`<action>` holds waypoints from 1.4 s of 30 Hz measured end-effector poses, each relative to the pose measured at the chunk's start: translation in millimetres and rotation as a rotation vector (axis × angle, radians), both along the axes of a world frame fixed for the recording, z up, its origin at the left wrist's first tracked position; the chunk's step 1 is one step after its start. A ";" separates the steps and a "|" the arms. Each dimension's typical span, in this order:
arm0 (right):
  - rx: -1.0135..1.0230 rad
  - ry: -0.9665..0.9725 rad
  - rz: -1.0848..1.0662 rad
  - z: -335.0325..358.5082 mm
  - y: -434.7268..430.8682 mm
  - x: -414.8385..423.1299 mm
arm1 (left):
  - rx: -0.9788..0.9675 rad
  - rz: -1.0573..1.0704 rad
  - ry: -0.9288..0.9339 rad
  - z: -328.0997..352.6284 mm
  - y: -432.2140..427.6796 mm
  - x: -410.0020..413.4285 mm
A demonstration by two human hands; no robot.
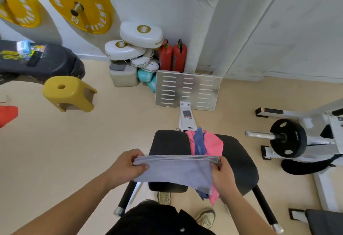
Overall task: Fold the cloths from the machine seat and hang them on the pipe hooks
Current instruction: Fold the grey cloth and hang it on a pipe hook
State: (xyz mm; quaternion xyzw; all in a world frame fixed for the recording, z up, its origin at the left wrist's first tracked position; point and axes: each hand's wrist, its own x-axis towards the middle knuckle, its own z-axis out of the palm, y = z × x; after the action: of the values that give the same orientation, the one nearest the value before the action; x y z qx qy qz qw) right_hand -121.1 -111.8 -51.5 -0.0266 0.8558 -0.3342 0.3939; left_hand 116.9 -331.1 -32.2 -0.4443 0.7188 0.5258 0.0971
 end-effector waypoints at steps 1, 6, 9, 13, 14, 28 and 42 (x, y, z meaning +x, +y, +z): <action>-0.008 -0.008 0.014 -0.8 -12.2 4.6 | -0.001 0.095 0.034 7.0 -8.3 8.8; -0.029 -0.113 0.098 -20.9 -59.7 28.7 | -0.098 0.426 0.014 15.6 -25.0 26.7; -0.051 -0.172 0.033 -22.7 -71.0 37.2 | -0.130 0.443 0.001 11.5 -13.9 10.8; -0.121 -0.246 0.032 -14.4 -65.0 40.2 | -0.152 0.306 0.031 8.7 16.3 -33.3; -0.137 -0.293 0.049 -13.7 -58.4 39.8 | -0.174 0.253 0.023 6.2 25.8 -45.1; -0.161 -0.451 0.170 2.7 -33.2 43.5 | -0.176 -0.030 -0.062 -41.8 69.9 -72.7; -0.072 -0.251 0.155 30.4 17.0 69.5 | -0.053 0.152 -0.132 -45.3 64.4 -18.9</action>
State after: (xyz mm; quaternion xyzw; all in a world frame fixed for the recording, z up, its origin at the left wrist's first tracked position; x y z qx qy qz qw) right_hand -51.5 -94.8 -21.1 -0.0647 0.7827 -0.3337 0.5214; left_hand 97.9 -266.6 -77.5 -0.5334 0.6889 0.4821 0.0923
